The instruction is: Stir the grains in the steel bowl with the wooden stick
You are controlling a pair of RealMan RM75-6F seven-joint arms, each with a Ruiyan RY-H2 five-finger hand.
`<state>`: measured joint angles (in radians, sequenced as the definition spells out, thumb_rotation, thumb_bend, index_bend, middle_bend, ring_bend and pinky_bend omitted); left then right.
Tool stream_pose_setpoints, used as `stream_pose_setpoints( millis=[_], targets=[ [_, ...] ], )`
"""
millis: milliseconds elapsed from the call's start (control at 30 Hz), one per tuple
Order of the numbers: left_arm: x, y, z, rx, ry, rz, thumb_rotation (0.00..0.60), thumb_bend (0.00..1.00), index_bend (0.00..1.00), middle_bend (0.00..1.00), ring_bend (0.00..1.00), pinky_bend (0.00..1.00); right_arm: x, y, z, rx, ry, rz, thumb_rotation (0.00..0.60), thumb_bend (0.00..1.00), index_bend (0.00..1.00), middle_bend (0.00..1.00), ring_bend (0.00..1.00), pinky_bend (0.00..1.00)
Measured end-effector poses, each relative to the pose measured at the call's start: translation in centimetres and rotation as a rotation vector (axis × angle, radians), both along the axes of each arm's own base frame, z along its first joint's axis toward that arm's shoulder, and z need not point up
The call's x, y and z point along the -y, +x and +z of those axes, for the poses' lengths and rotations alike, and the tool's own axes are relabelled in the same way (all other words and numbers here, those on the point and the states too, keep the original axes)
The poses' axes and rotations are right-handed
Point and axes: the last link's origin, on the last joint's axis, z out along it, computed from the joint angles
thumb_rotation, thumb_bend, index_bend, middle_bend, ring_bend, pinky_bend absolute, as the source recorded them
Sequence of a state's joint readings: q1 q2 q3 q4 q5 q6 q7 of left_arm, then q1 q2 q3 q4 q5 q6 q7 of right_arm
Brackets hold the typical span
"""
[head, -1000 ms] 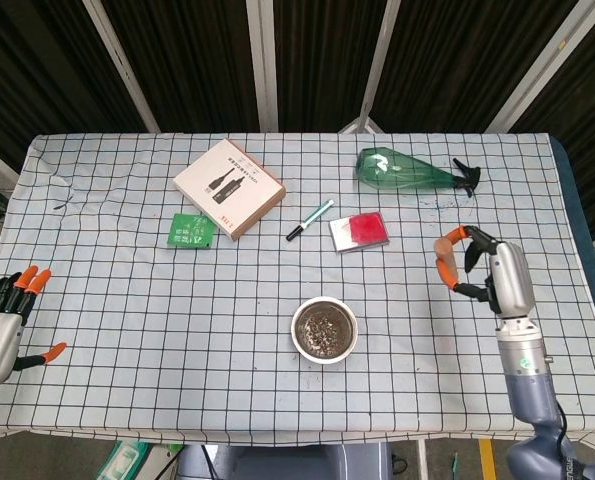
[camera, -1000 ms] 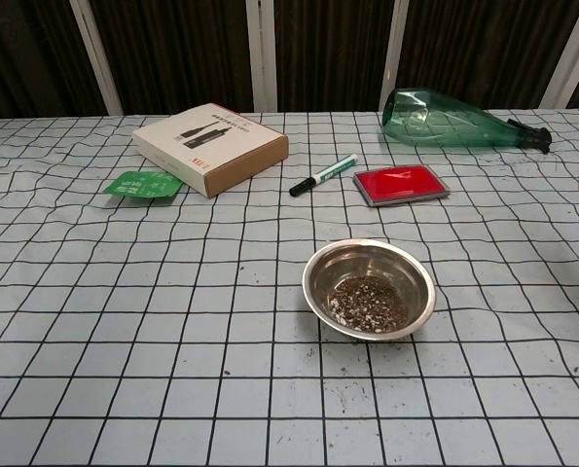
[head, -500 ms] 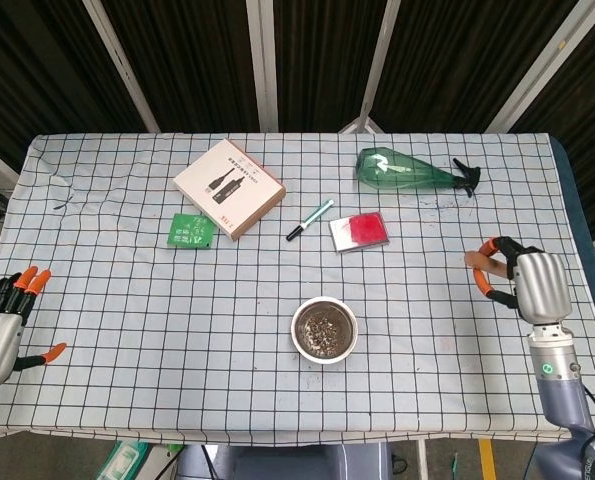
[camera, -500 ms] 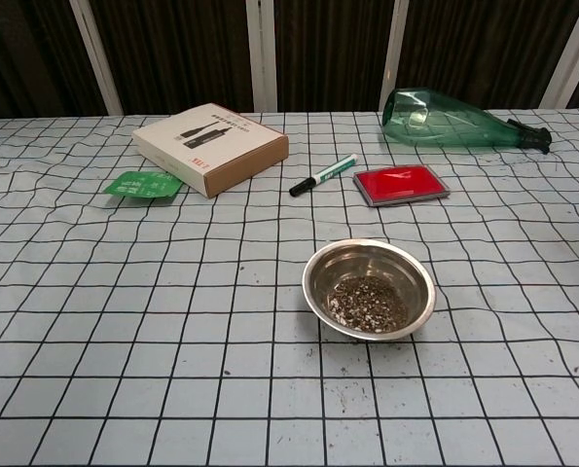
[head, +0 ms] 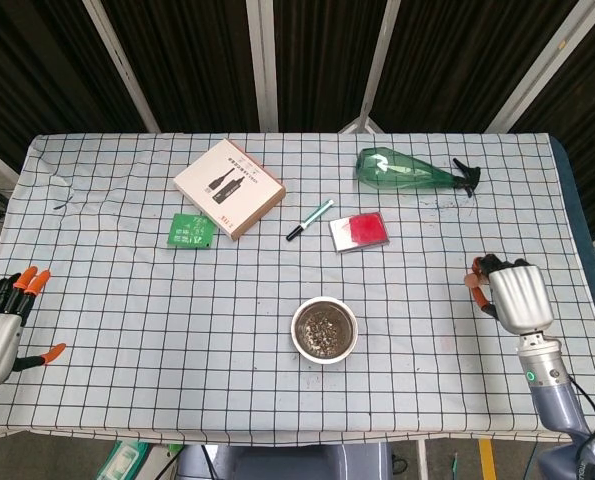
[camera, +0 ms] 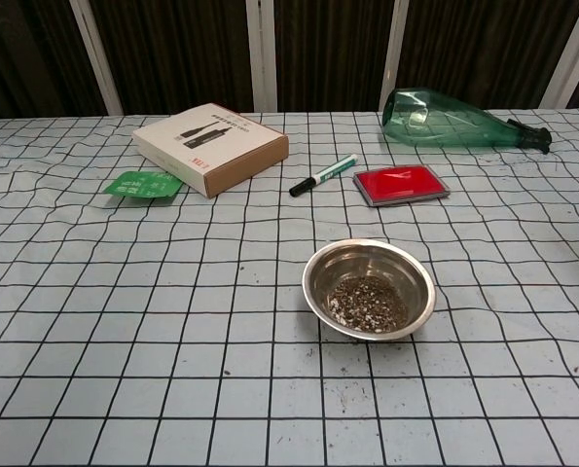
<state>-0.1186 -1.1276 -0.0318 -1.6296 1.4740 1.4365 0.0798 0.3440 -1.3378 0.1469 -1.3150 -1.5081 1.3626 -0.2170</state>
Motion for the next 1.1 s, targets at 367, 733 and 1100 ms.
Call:
stream_pose_setpoints(
  millis=[367,733,1100],
  targets=[
    [0.0,0.0,0.0,0.013,-0.005,0.004,0.6,0.07,0.0,0.0,0.0,0.0,-0.8,1.0,-1.7,0.088,0.072,-0.032,0.6,0.49,0.8,0.65,0.69,0.63],
    [0.1,0.1,0.0,0.017,-0.006,0.002,0.6,0.07,0.0,0.0,0.0,0.0,-2.4,3.1,-1.9,0.138,0.106,0.017,0.6,0.49,0.25,0.35,0.34,0.34],
    [0.2,0.1,0.1,0.017,-0.006,-0.002,0.6,0.07,0.0,0.0,0.0,0.0,-4.1,4.1,-1.8,0.091,0.145,0.02,0.6,0.47,0.07,0.24,0.23,0.19]
  ],
)
